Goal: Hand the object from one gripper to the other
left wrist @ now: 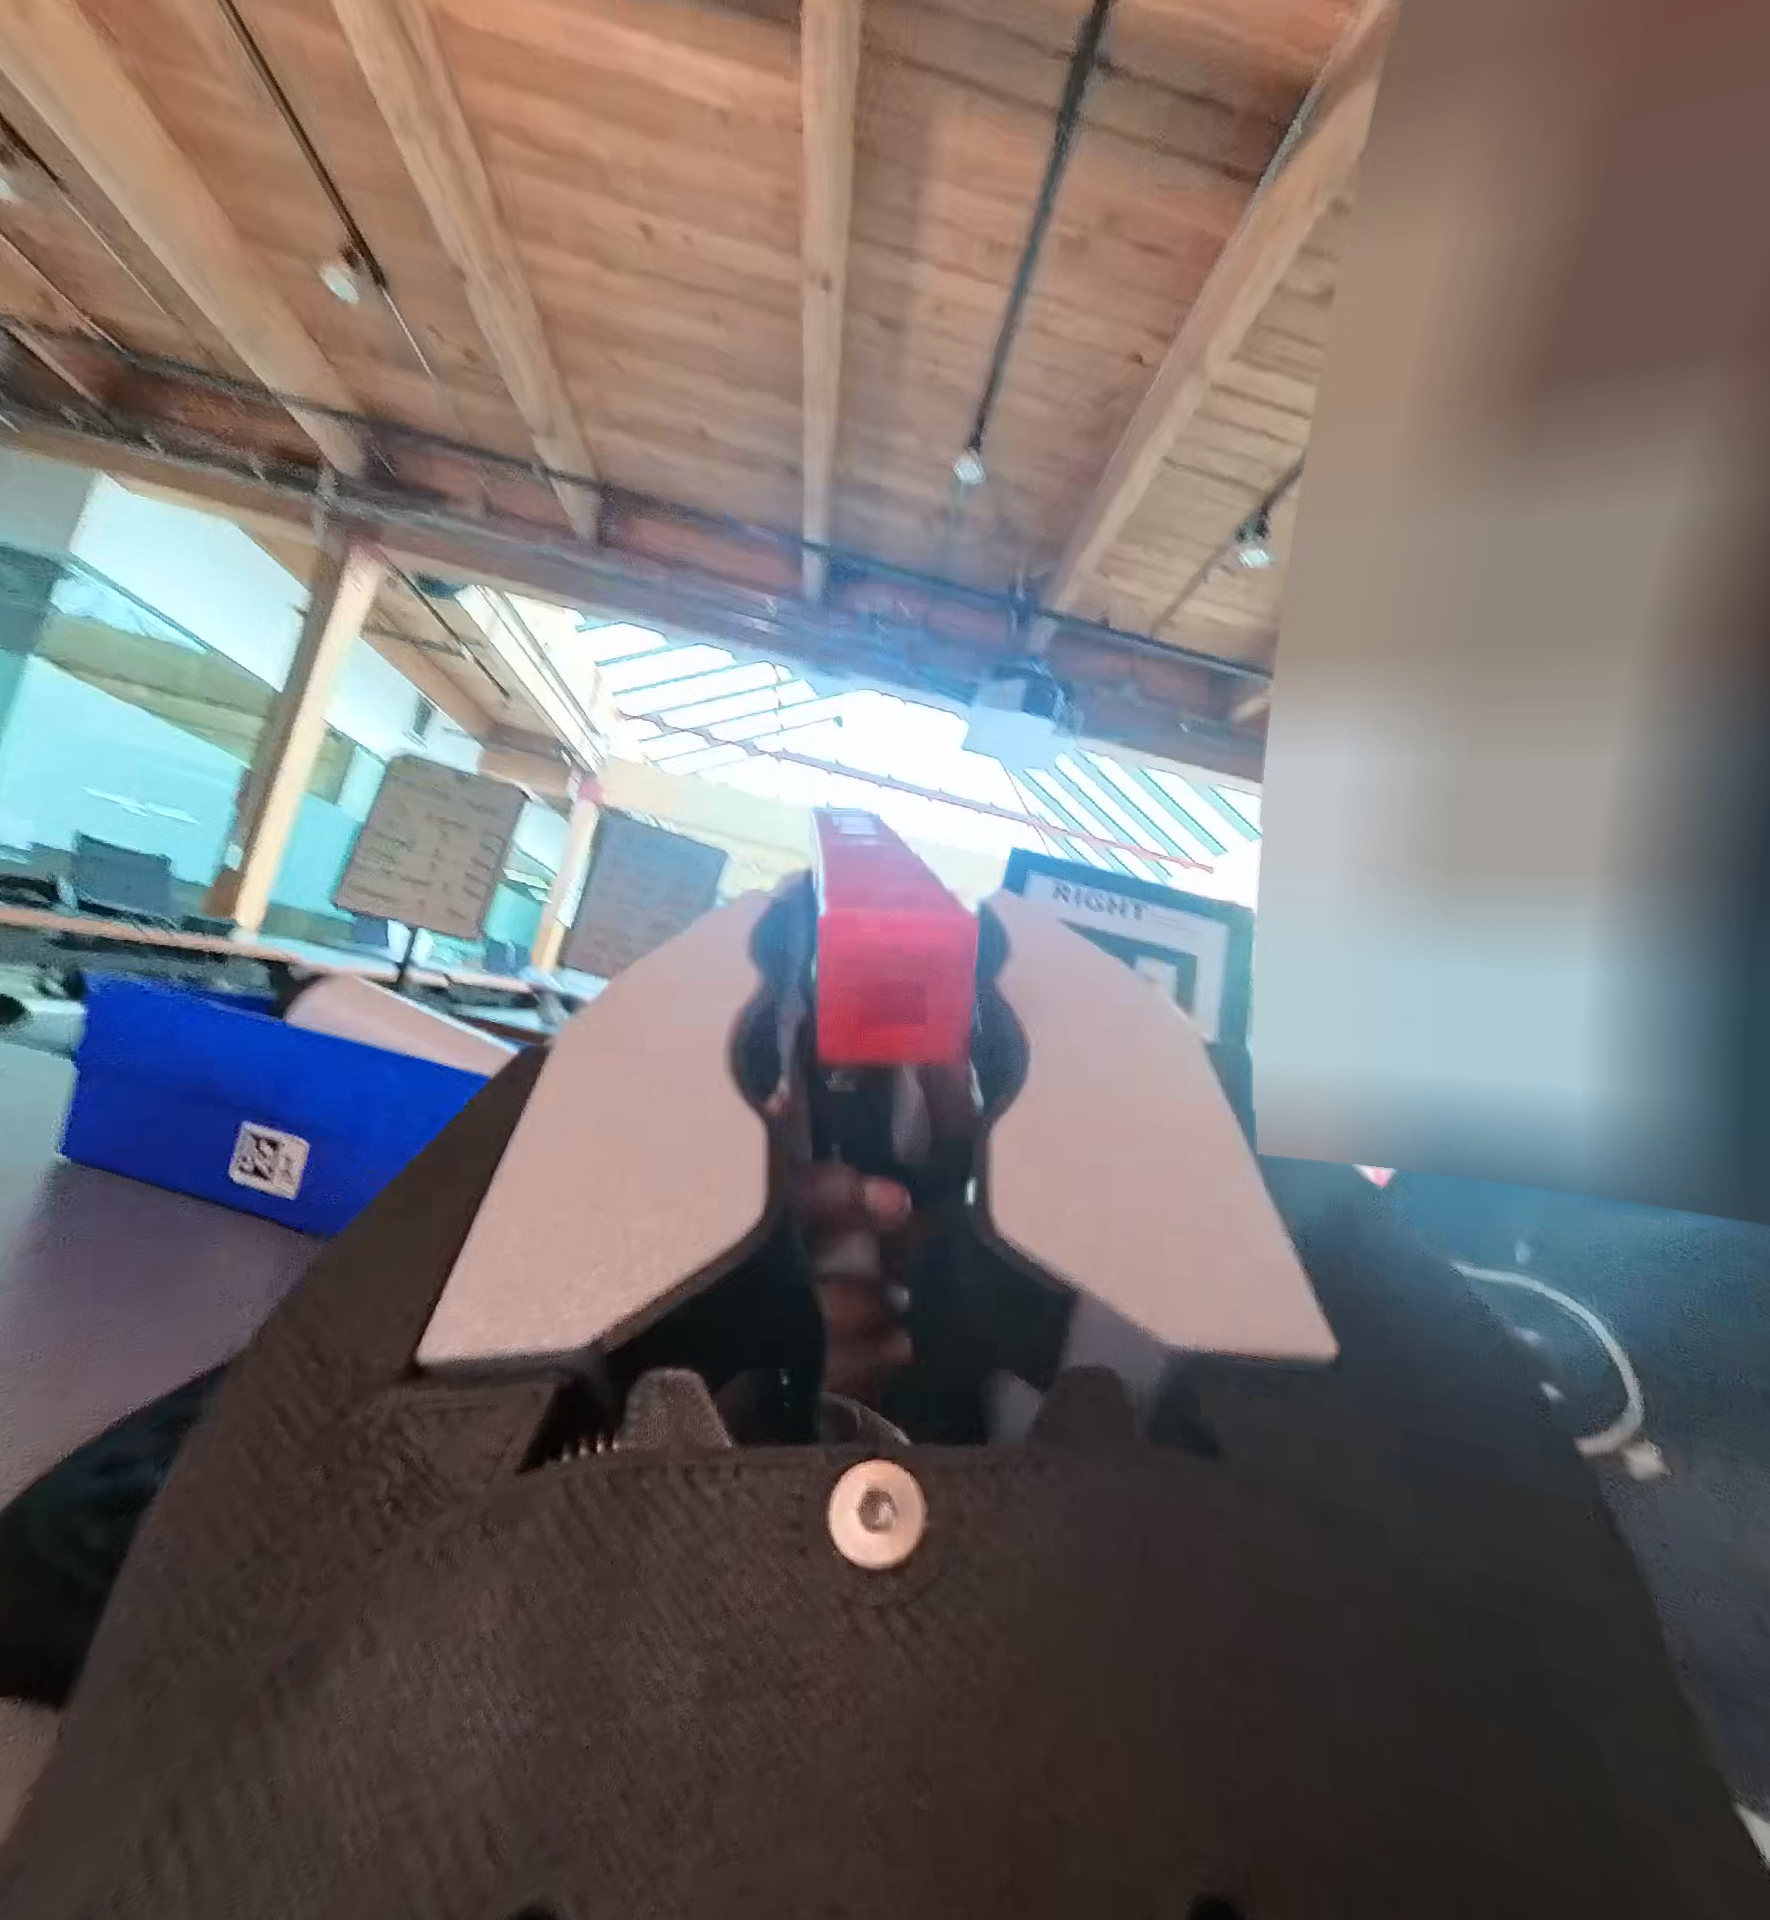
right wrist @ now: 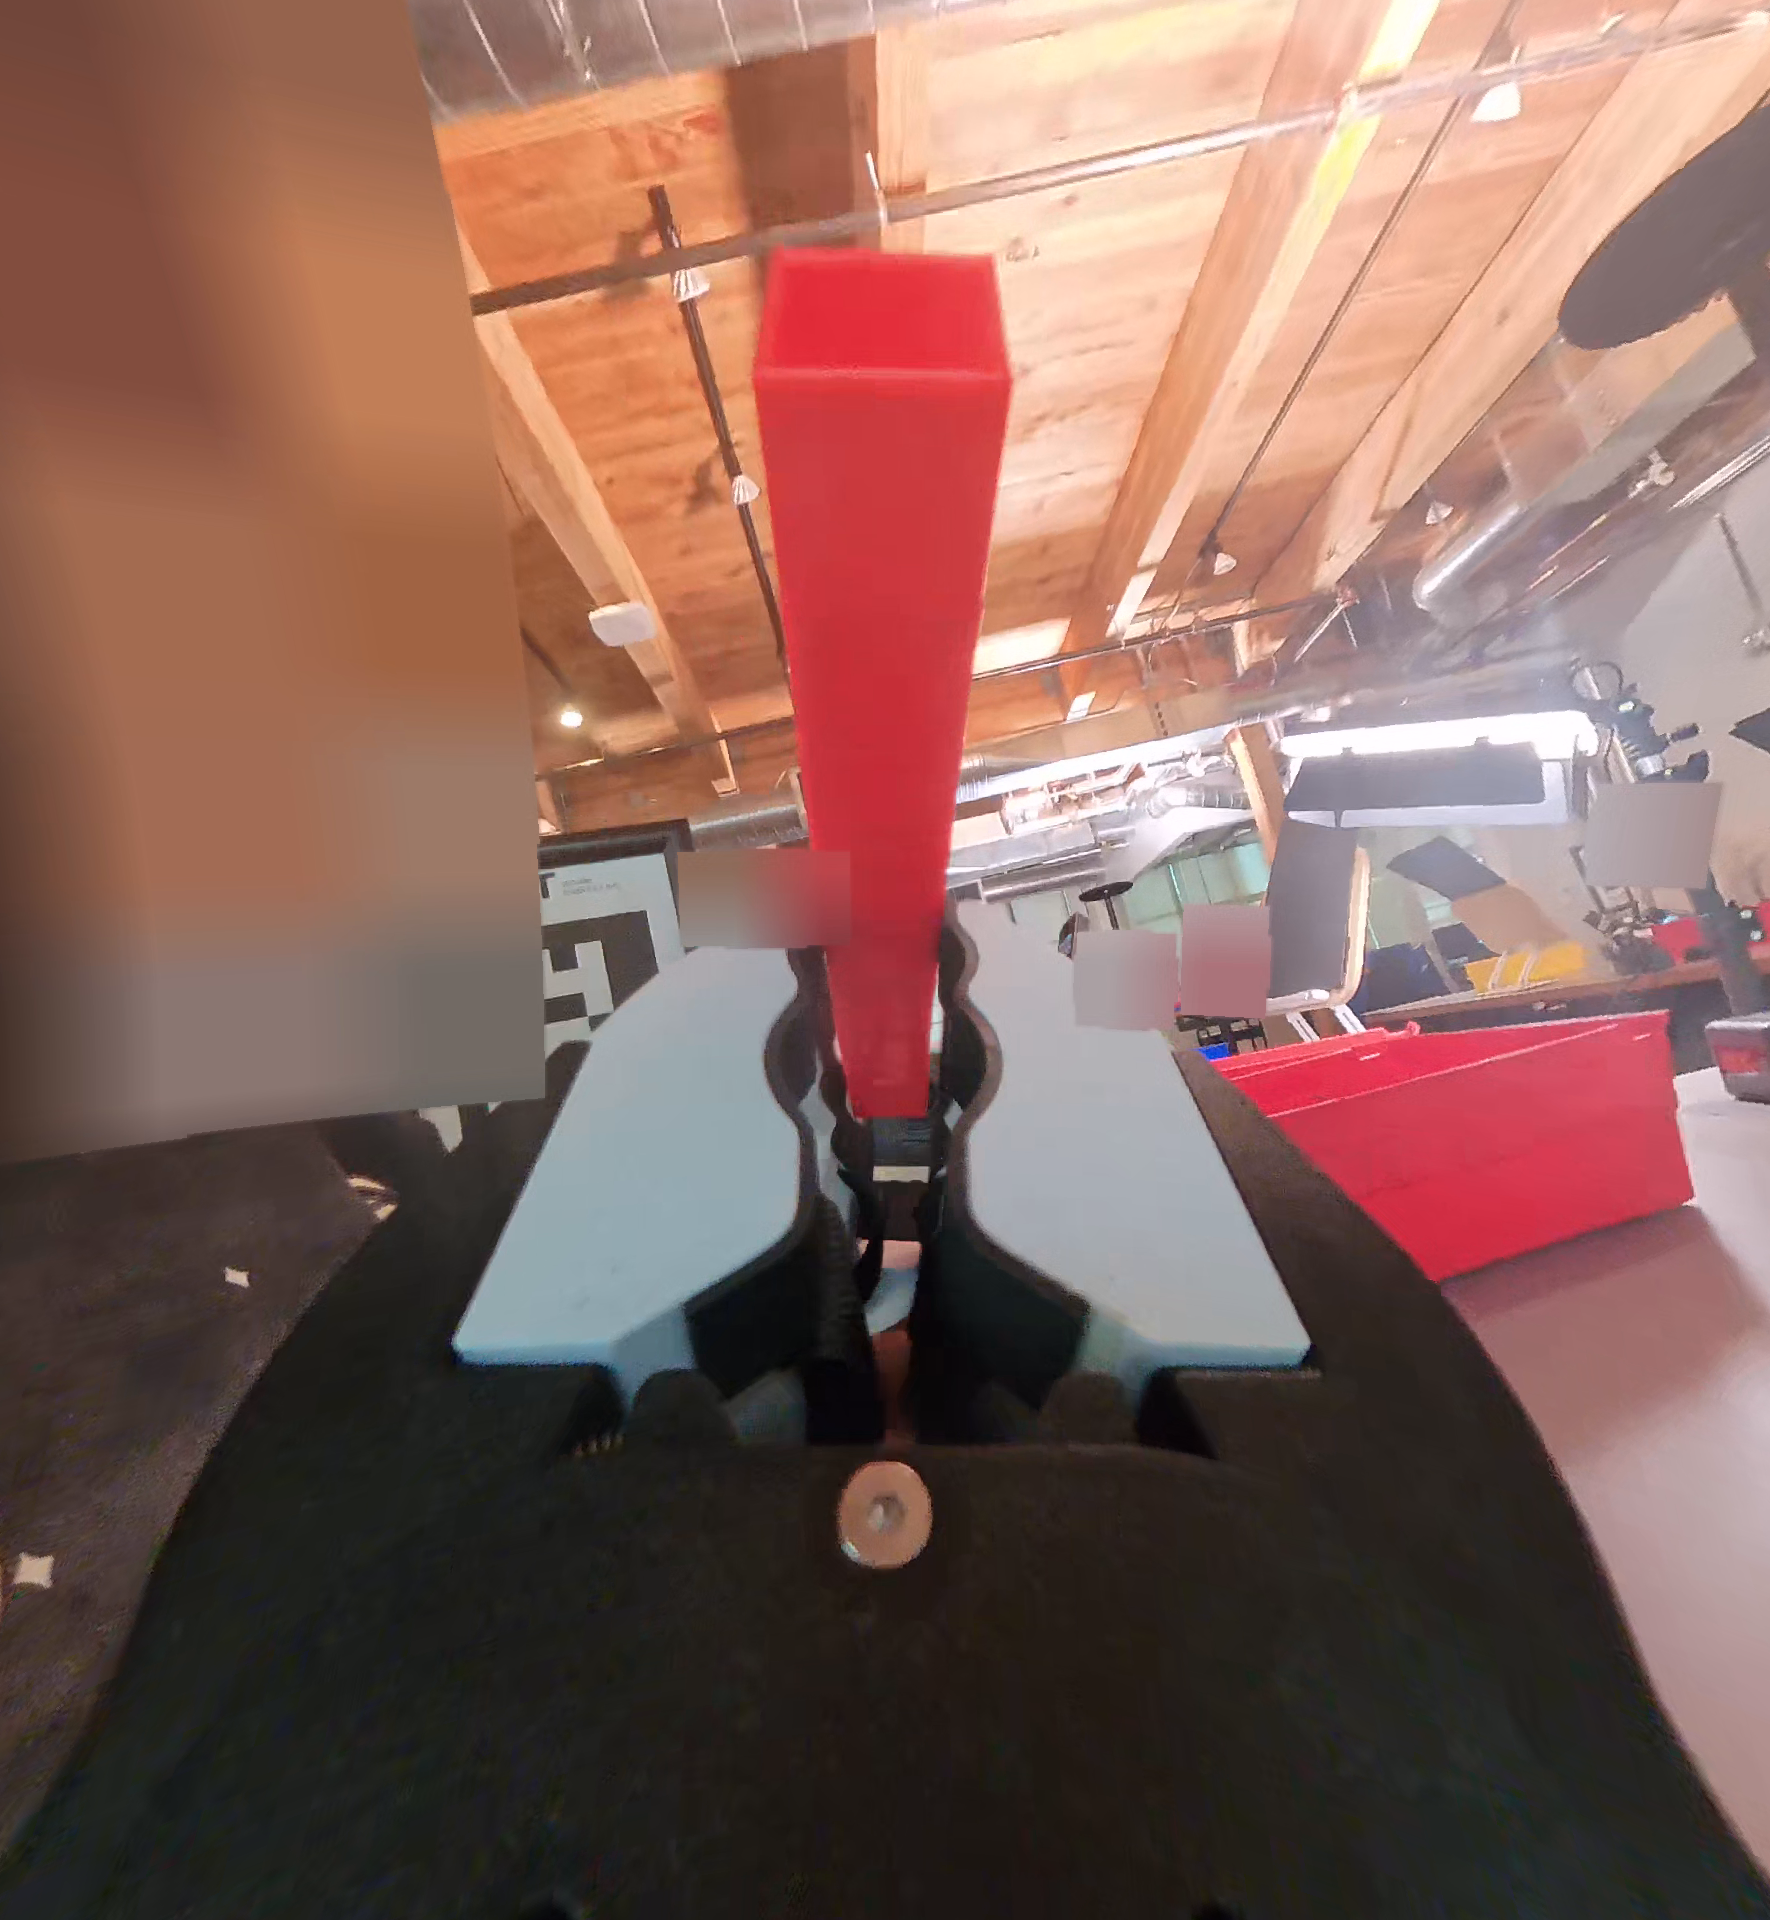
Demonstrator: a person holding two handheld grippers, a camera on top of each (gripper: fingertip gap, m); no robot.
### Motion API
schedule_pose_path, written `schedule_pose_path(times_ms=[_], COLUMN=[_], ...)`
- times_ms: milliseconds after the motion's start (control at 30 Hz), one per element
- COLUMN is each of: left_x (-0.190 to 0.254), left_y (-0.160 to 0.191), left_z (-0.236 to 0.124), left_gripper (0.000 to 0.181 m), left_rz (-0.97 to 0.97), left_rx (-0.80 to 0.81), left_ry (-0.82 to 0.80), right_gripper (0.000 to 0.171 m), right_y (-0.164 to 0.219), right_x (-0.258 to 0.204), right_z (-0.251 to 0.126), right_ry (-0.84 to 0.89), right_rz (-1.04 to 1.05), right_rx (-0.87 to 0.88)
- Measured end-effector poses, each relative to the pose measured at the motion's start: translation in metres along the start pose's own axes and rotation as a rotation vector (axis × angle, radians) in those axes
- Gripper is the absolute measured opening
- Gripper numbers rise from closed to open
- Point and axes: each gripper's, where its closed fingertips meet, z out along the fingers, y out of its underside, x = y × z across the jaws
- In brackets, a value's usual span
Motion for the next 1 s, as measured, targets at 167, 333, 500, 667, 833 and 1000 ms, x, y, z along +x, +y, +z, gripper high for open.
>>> schedule_pose_path(times_ms=[167, 333, 500, 667, 833, 1000], left_x=[-0.004, -0.008, -0.006, -0.002, -0.009, -0.003], left_y=[0.016, 0.053, 0.059, 0.054, 0.044, 0.033], left_z=[-0.015, -0.024, -0.014, 0.002, -0.006, -0.005], left_gripper=[0.057, 0.035, 0.022, 0.022, 0.053, 0.045], left_rz=[-0.062, 0.100, 0.086, -0.003, -0.016, -0.007], left_rx=[-0.314, -0.603, -0.523, -0.355, -0.400, -0.386], left_ry=[0.034, -0.018, 0.006, 0.029, 0.001, 0.011], right_gripper=[0.021, 0.021, 0.022, 0.022, 0.021, 0.021], right_y=[-0.008, 0.015, 0.012, 0.034, 0.040, 0.066], right_x=[0.007, 0.004, 0.000, -0.001, 0.006, 0.004], right_z=[-0.009, -0.014, -0.005, -0.002, -0.014, -0.023], right_ry=[0.032, 0.026, 0.046, 0.035, 0.047, 0.018], right_rz=[-0.067, -0.076, -0.126, -0.127, -0.159, -0.144], right_rx=[-0.231, -0.476, -0.419, -0.452, -0.578, -0.745])
